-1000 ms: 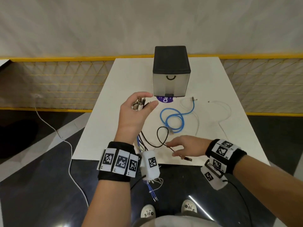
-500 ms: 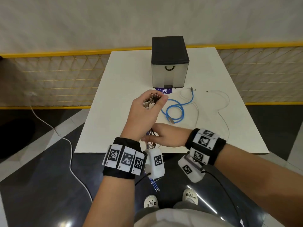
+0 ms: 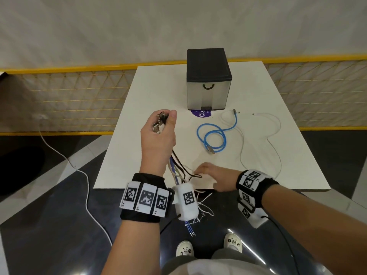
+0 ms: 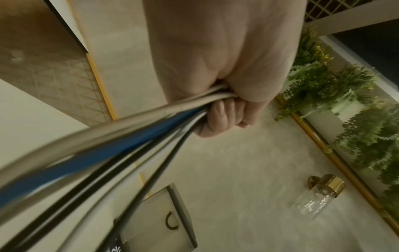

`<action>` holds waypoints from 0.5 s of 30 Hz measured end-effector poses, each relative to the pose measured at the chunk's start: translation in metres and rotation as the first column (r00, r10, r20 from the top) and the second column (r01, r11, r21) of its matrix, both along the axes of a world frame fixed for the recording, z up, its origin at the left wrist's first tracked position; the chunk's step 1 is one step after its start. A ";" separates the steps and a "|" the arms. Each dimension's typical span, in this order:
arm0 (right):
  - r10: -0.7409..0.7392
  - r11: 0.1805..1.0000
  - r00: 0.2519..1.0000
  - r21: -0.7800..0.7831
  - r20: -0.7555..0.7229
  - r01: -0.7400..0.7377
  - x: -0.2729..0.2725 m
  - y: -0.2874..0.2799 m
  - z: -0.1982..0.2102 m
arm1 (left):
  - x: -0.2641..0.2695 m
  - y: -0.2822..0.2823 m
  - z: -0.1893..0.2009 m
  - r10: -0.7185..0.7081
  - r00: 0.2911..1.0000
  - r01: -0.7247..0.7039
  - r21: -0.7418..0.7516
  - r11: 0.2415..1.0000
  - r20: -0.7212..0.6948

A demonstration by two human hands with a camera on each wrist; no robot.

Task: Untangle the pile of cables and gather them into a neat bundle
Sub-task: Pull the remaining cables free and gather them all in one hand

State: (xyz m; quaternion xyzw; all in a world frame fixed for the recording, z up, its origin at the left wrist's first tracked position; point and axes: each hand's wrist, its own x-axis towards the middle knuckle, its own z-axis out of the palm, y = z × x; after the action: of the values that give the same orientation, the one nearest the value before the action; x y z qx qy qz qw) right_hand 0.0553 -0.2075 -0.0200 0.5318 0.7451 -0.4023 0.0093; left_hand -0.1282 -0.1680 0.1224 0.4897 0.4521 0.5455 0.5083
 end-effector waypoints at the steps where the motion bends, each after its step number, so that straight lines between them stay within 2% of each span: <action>1: -0.082 0.996 0.997 0.045 -0.013 0.082 0.007 0.005 0.001 | 0.000 0.000 -0.002 0.011 1.000 -0.011 -0.010 1.000 0.003; 5: -0.413 0.871 0.911 0.287 -0.009 0.398 0.026 0.033 0.000 | 0.006 0.000 -0.012 0.040 0.999 -0.041 -0.056 0.998 -0.006; 7: -0.501 0.832 0.865 0.280 0.012 0.478 0.028 0.049 -0.007 | 0.010 0.001 -0.016 0.061 0.998 -0.062 -0.070 0.996 -0.020; 11: -0.511 0.854 0.847 0.202 0.147 0.479 0.022 0.072 -0.020 | 0.014 0.003 -0.022 0.103 0.994 -0.105 -0.112 0.988 -0.028; 15: -0.554 0.822 0.813 0.274 0.181 0.499 0.023 0.081 -0.027 | 0.011 0.005 -0.026 0.128 0.991 -0.133 -0.105 0.986 -0.046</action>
State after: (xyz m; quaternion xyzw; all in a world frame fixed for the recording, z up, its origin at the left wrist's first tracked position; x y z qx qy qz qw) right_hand 0.0781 -0.1262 -0.0471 0.7626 0.5990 -0.2353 -0.0657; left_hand -0.1173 -0.1627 0.0961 0.4415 0.5217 0.5429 0.4881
